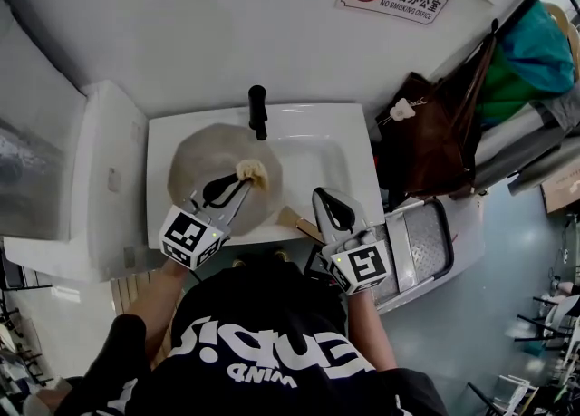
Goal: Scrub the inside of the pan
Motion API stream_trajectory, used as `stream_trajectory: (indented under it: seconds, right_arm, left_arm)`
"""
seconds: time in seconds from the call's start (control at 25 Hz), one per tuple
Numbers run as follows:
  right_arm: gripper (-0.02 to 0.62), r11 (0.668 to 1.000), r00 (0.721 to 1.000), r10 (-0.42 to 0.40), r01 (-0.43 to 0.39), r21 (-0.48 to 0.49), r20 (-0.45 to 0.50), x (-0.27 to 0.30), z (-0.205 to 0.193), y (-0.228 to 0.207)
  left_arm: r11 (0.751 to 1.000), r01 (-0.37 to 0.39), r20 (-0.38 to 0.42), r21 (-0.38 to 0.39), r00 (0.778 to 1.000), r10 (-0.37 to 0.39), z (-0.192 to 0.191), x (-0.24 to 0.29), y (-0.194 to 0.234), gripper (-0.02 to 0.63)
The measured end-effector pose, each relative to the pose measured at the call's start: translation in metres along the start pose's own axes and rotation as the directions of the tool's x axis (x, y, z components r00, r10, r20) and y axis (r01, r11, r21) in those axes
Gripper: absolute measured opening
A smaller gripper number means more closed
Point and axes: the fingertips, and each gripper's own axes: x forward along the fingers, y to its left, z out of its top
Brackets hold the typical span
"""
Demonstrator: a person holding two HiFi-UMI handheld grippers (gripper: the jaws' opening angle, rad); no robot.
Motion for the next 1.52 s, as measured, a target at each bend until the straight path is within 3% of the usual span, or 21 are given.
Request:
stream_trajectory:
  seconds: [0.32,1.52]
  right_arm:
    - [0.009,0.996,0.998,-0.061,0.061,0.064,-0.014,0.006,-0.026,-0.005]
    - [0.009,0.988,0.991,-0.131,0.130,0.083,0.008,0.008,-0.030,-0.007]
  left_arm:
    - [0.995,-0.097,0.040,-0.033,0.994,0.099,-0.022,-0.001,0.013,0.049]
    - [0.992,-0.117,0.050,-0.044,0.992,0.119,-0.023,-0.008,0.002,0.049]
